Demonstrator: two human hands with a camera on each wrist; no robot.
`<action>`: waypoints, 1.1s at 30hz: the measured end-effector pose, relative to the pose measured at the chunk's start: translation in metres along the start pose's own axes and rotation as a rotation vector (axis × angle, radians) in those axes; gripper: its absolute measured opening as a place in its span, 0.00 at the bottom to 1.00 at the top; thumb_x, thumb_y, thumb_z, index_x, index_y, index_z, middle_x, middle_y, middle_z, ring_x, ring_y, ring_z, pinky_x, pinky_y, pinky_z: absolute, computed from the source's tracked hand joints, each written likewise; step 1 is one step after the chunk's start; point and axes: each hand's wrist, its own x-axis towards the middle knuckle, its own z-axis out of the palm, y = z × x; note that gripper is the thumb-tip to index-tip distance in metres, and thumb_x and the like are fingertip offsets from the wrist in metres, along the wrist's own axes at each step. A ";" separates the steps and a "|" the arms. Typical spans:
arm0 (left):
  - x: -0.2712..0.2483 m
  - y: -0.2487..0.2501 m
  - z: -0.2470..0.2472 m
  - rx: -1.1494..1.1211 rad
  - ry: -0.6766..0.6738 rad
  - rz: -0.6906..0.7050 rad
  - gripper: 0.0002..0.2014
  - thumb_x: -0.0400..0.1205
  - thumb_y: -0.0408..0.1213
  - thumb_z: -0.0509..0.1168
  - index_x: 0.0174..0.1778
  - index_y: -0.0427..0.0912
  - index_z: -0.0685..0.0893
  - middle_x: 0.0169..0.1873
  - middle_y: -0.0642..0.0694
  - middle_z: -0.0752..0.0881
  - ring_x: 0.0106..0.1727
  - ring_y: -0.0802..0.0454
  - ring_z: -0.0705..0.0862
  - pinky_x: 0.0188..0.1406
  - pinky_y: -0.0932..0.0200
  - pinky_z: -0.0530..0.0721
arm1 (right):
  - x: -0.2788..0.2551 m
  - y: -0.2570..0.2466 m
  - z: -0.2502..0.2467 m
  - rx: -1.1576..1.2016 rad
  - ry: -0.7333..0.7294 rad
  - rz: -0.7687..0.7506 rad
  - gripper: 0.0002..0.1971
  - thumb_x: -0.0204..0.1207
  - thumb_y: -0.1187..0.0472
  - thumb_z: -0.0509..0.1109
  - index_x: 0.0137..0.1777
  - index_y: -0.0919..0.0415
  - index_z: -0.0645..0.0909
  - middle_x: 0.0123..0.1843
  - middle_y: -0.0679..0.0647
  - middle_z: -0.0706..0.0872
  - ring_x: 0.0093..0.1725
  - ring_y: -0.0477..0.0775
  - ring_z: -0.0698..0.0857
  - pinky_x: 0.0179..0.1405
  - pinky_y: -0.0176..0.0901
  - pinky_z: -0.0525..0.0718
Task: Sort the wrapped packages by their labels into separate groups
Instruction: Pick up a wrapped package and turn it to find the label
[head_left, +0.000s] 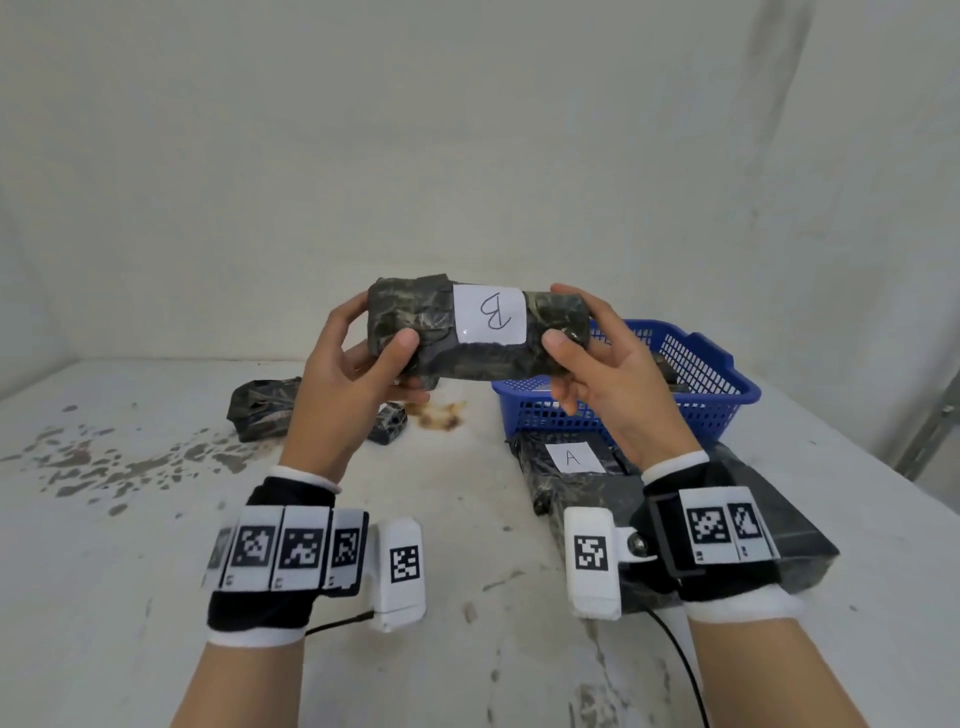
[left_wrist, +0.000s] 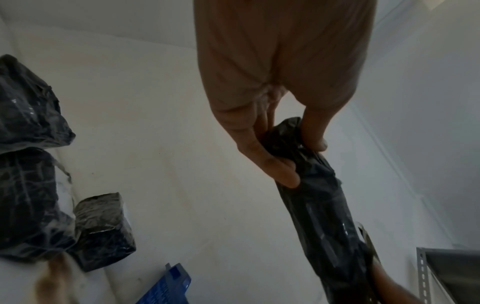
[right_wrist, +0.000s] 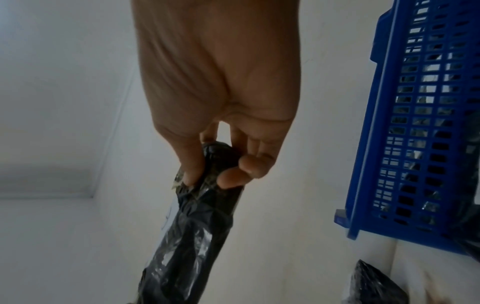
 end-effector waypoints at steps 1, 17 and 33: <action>0.000 -0.002 0.002 0.005 0.013 0.005 0.25 0.80 0.38 0.69 0.74 0.47 0.72 0.39 0.51 0.92 0.31 0.52 0.88 0.35 0.55 0.90 | -0.001 0.001 0.000 0.008 0.016 0.007 0.23 0.79 0.59 0.73 0.73 0.46 0.78 0.41 0.52 0.90 0.28 0.51 0.81 0.26 0.41 0.81; -0.005 -0.016 0.010 0.090 0.014 0.013 0.13 0.87 0.40 0.61 0.66 0.40 0.77 0.45 0.46 0.88 0.31 0.48 0.87 0.27 0.59 0.85 | -0.010 0.010 0.026 -0.128 0.199 -0.082 0.23 0.76 0.56 0.78 0.69 0.54 0.78 0.56 0.45 0.88 0.49 0.36 0.89 0.45 0.30 0.86; -0.014 -0.015 0.032 0.191 0.073 0.058 0.26 0.76 0.44 0.75 0.65 0.43 0.72 0.49 0.51 0.85 0.40 0.61 0.86 0.24 0.72 0.79 | -0.019 0.004 0.040 -0.227 0.352 -0.125 0.33 0.63 0.49 0.87 0.65 0.52 0.75 0.48 0.37 0.86 0.47 0.32 0.87 0.50 0.34 0.87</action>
